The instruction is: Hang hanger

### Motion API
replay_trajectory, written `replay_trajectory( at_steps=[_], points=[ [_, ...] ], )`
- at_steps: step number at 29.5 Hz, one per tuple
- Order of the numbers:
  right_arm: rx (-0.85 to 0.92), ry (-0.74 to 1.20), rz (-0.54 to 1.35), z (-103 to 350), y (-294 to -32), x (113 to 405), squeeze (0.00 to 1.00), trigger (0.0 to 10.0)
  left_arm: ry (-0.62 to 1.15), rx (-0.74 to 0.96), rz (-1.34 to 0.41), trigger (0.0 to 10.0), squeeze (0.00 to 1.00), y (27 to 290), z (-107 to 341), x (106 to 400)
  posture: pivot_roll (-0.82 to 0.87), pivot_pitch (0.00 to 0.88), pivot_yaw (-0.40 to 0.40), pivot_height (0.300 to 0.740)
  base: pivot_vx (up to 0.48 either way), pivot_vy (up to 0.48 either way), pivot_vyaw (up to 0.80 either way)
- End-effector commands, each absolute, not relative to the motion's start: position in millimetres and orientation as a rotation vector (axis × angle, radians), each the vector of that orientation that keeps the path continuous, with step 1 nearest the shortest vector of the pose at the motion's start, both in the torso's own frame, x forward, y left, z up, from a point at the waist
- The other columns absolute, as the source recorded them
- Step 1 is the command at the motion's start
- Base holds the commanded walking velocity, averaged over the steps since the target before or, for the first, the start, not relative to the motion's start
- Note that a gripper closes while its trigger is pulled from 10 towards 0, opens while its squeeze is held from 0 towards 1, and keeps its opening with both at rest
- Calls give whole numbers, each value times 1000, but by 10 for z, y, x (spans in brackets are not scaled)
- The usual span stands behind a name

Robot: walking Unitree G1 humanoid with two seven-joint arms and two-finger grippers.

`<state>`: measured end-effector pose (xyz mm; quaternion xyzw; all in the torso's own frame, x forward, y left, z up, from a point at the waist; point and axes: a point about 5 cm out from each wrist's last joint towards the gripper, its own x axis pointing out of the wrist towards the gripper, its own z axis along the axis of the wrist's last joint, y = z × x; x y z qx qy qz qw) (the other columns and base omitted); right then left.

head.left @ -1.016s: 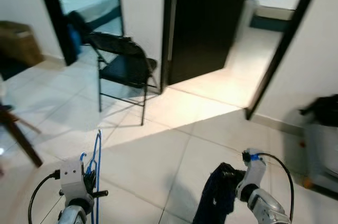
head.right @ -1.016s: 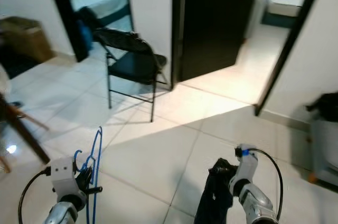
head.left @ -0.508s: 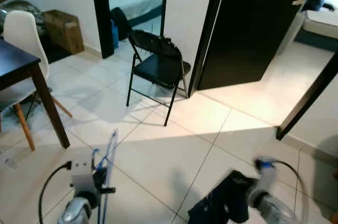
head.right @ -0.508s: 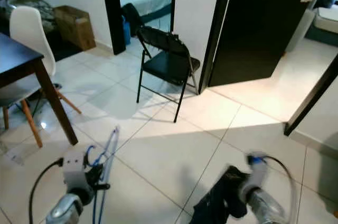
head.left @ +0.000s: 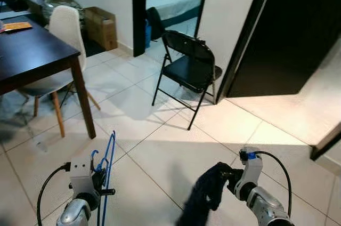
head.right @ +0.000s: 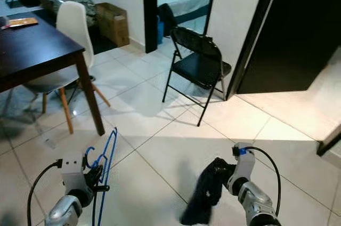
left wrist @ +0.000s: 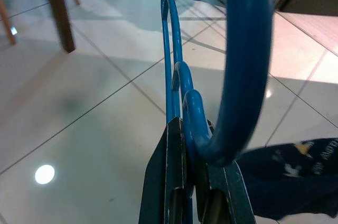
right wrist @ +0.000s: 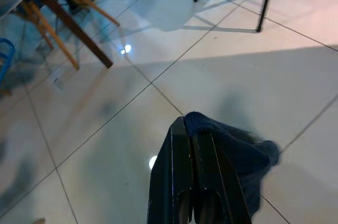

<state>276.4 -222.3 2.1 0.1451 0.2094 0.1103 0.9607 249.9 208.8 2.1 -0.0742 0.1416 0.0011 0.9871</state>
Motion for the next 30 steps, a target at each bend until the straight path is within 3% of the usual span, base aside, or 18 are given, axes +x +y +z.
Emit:
replay_trajectory(
  at_steps=[1,21,27,30],
  points=[
    [274,387,217,69,-2234,2804,0,10000,279,-151,-12,10000,0,2083,34,2521,69,37,-64,740,480,0,763],
    [272,147,390,653,-1922,3287,0,10000,223,-135,-20,10000,0,2086,161,2601,86,15,-59,740,480,0,757],
    [281,82,416,805,-1836,3372,0,10000,122,-113,-46,10000,0,2083,420,2727,88,20,-58,740,480,0,754],
    [300,-3,437,1039,-1789,3481,0,10000,-23,-139,-72,10000,0,2036,837,2880,89,31,-60,740,480,0,760]
  ],
)
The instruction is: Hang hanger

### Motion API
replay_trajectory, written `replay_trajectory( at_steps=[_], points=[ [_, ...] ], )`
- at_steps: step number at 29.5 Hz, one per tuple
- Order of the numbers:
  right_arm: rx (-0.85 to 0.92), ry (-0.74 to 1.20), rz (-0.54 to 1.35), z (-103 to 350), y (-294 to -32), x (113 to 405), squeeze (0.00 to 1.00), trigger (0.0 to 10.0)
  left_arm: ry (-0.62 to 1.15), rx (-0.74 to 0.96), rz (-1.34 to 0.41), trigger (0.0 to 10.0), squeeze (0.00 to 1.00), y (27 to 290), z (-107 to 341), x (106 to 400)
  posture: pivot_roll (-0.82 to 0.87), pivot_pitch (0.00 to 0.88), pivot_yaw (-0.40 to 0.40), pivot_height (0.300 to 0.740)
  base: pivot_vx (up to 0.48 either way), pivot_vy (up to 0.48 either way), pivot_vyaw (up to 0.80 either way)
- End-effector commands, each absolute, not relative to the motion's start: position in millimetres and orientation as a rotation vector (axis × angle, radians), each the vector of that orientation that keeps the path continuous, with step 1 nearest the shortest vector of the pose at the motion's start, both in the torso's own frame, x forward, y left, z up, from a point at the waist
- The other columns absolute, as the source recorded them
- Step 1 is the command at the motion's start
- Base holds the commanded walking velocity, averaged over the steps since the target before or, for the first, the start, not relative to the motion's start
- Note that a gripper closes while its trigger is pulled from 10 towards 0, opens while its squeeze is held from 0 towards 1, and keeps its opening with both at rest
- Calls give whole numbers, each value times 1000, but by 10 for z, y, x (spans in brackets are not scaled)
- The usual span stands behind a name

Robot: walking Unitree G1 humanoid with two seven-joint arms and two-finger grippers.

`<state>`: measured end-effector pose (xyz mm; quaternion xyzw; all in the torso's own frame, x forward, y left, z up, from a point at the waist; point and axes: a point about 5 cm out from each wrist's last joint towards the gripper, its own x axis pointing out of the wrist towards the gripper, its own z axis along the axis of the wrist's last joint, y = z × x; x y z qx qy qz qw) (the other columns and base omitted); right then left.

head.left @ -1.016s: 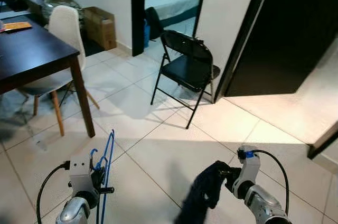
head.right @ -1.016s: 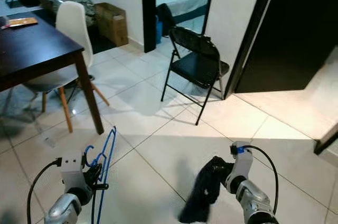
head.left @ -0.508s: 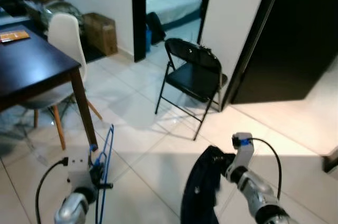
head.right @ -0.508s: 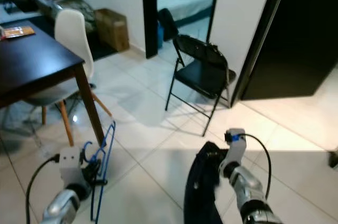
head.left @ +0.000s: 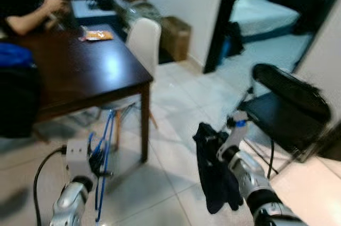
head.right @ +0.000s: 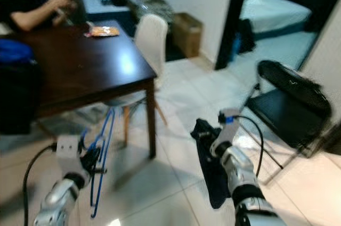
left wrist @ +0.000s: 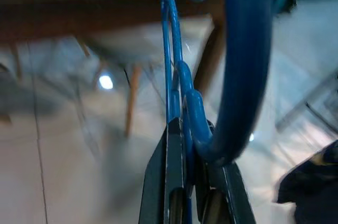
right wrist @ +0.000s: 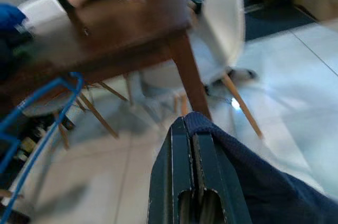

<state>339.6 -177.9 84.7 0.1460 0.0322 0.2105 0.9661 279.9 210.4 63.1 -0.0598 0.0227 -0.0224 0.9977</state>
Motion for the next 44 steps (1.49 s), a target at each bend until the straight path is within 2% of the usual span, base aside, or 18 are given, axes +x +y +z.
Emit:
replay_trajectory(
  at_steps=[1,3,5,10,11,13,16,18,25,28,29,31,33,35,44],
  points=[
    [300,-3,437,1039,-1789,3481,0,10000,-23,-139,-72,10000,0,2036,837,2880,89,31,-60,740,480,0,756],
    [289,-121,448,1381,-1756,3607,0,10000,-213,-137,-160,10000,0,1895,1445,3003,96,38,-62,740,480,0,756],
    [279,-156,448,1486,-1749,3638,0,10000,-248,-126,-184,10000,0,1860,1568,3020,98,38,-62,740,480,0,756],
    [281,-413,509,2317,-1588,3766,0,10000,-425,-111,-282,10000,0,1684,2184,3041,99,39,-61,740,480,0,756],
    [281,-413,509,2317,-1588,3766,0,10000,-425,-111,-282,10000,0,1684,2184,3041,99,39,-61,740,480,0,756],
    [280,-516,562,2674,-1487,3762,0,10000,-479,-112,-306,10000,0,1612,2368,3022,99,38,-61,740,480,0,753],
    [253,-539,590,2753,-1431,3751,0,10000,-486,-111,-306,10000,0,1597,2391,3017,99,38,-61,740,480,0,750],
    [192,-574,644,2880,-1290,3722,0,10000,-453,-118,-294,10000,0,1576,2340,3001,98,36,-61,740,480,0,750],
    [176,-581,648,2919,-1248,3719,0,10000,-422,-119,-290,10000,0,1568,2293,2987,98,36,-61,740,480,0,750],
    [124,-569,592,2949,-1253,3758,0,10000,-375,-112,-302,10000,0,1536,2200,2969,96,36,-62,740,480,0,750],
    [75,-542,523,2955,-1285,3805,0,10000,-330,-107,-323,10000,0,1489,2118,2941,96,37,-61,740,480,0,750],
    [75,-542,523,2955,-1285,3805,0,10000,-330,-107,-323,10000,0,1489,2118,2941,96,37,-61,740,480,0,750],
    [31,-434,352,2879,-1411,3934,0,10000,-259,-126,-436,10000,0,1311,1992,2864,98,42,-64,740,480,0,-400],
    [31,-402,309,2849,-1460,3959,0,10000,-242,-132,-490,10000,0,1238,1977,2829,97,43,-64,740,480,0,-800],
    [44,-385,273,2835,-1536,3956,0,10000,-234,-158,-598,10000,0,1089,2003,2753,94,45,-60,740,480,0,-797]
  ],
)
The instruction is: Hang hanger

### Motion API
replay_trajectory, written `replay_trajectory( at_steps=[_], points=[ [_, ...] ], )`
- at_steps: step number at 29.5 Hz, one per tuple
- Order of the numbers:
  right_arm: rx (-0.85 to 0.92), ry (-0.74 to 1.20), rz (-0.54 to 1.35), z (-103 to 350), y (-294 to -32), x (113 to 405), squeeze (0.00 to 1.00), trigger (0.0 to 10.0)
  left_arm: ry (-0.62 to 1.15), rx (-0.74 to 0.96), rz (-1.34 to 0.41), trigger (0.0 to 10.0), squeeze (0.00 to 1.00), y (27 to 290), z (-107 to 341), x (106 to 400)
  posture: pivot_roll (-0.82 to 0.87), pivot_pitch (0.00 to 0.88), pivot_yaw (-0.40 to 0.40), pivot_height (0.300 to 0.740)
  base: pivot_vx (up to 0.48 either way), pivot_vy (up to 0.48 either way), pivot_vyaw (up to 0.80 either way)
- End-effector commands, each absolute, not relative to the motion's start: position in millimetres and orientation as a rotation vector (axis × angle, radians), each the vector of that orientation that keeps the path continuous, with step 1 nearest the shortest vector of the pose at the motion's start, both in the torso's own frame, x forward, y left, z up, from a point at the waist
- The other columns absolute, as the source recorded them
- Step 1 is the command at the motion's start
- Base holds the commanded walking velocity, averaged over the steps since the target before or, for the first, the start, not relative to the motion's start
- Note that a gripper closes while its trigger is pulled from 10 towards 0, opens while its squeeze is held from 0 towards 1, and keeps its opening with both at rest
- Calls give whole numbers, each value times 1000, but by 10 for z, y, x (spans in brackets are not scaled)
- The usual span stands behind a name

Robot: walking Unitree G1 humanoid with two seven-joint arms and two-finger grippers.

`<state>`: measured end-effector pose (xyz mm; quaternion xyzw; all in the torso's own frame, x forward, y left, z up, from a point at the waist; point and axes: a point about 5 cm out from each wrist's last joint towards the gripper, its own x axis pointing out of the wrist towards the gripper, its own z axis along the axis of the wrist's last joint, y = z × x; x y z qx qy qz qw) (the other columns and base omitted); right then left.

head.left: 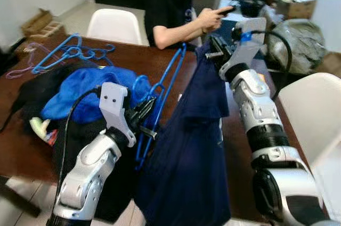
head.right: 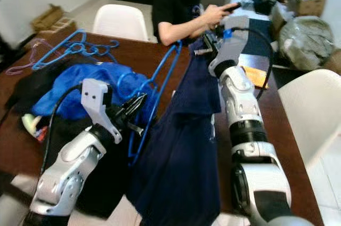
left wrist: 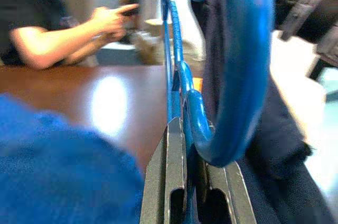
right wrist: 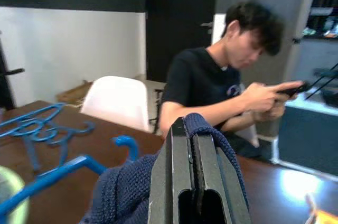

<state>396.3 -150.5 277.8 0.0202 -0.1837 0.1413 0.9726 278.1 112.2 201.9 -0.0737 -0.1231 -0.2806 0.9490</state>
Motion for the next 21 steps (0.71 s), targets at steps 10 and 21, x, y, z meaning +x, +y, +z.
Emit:
replay_trajectory(
  at_steps=[10,21],
  points=[
    [-84,-376,313,2800,-1417,3938,0,10000,-247,-199,-623,10000,0,1020,2102,2711,96,44,-59,740,130,0,-474],
    [-171,-494,-9,3034,-1854,3934,0,10000,-278,-157,-366,10000,0,1309,2144,2855,95,35,-58,740,0,0,0]
  ],
)
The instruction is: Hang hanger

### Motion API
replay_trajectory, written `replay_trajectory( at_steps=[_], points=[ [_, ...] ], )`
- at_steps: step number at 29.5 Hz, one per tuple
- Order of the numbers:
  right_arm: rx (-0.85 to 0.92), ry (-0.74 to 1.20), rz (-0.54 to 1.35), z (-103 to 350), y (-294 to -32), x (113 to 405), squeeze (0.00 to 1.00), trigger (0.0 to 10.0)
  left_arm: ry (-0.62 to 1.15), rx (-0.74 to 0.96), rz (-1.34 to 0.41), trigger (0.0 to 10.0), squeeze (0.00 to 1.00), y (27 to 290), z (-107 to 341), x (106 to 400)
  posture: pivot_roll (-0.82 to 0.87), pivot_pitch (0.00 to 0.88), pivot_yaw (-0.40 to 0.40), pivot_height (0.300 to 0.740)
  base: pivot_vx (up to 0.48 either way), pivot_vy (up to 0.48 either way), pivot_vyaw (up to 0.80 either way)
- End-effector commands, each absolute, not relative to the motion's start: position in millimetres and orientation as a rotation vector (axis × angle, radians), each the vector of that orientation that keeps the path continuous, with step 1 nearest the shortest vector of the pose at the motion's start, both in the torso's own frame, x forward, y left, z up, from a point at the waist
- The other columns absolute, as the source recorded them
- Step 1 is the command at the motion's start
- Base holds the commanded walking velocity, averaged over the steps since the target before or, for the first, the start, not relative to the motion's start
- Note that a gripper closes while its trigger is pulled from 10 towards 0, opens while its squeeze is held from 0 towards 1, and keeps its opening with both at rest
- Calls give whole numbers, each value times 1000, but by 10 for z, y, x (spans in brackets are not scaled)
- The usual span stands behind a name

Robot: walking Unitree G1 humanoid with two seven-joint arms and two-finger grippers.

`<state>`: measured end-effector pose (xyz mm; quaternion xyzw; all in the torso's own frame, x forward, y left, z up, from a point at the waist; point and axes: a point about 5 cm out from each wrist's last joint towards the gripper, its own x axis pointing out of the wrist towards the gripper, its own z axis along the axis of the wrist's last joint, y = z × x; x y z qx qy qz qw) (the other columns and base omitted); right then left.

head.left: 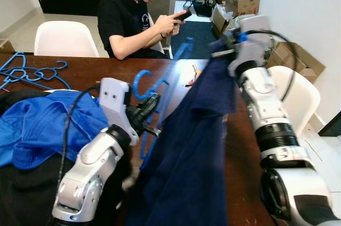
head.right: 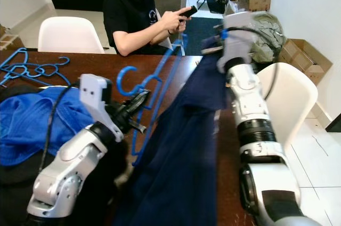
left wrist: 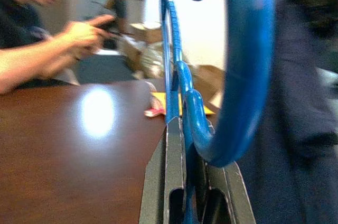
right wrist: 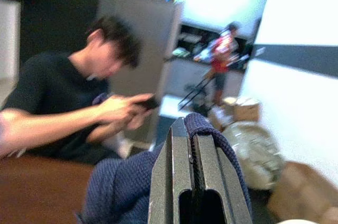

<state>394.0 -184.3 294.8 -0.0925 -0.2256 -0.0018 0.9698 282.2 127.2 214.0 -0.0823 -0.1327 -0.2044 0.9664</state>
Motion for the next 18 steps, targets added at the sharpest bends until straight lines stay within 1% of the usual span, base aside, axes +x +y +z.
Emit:
replay_trajectory(
  at_steps=[1,2,3,4,5,6,8,9,10,12,13,14,15,17,18],
  points=[
    [-166,-465,43,2975,-1830,3943,0,10000,-274,-139,-306,10000,0,1377,2139,2885,94,34,-58,740,0,0,0],
    [-165,-444,80,2931,-1811,3948,0,10000,-271,-127,-268,10000,0,1422,2136,2903,94,34,-58,740,0,0,0],
    [-165,-444,80,2931,-1811,3948,0,10000,-271,-127,-268,10000,0,1422,2136,2903,94,34,-58,740,0,0,0],
    [-210,-383,185,2815,-1746,3946,0,10000,-268,-118,-225,10000,0,1480,2129,2920,93,33,-58,740,0,0,0],
    [-293,-290,282,2642,-1697,3938,0,10000,-265,-106,-175,10000,0,1552,2125,2936,93,33,-58,740,0,0,0],
    [-293,-290,282,2642,-1697,3938,0,10000,-265,-106,-175,10000,0,1552,2125,2936,93,33,-58,740,0,0,0],
    [-444,-105,404,2323,-1703,3893,0,10000,-264,-88,-99,10000,0,1668,2125,2952,93,33,-58,740,0,0,0],
    [-489,-49,429,2227,-1727,3872,0,10000,-264,-82,-77,10000,0,1701,2127,2954,93,33,-58,740,0,0,0],
    [-510,14,498,2140,-1746,3816,0,10000,-263,-72,-67,10000,0,1720,2131,2955,88,40,-54,740,0,0,0],
    [-510,14,498,2140,-1746,3816,0,10000,-263,-72,-67,10000,0,1720,2131,2955,88,40,-54,740,0,0,0],
    [-518,53,546,2091,-1753,3775,0,10000,-262,-65,-62,10000,0,1729,2134,2957,87,42,-54,740,0,0,0],
    [-546,103,660,2040,-1749,3668,0,10000,-261,-65,-65,10000,0,1719,2136,2959,82,47,-50,740,0,0,0],
    [-546,103,660,2040,-1749,3668,0,10000,-261,-65,-65,10000,0,1719,2136,2959,82,47,-50,740,0,0,0],
    [-609,175,824,1966,-1745,3491,0,10000,-257,-71,-78,10000,0,1691,2132,2963,79,50,-49,740,0,0,0],
    [-625,208,864,1940,-1758,3436,0,10000,-254,-76,-96,10000,0,1657,2124,2962,78,52,-50,740,0,0,0]
  ],
)
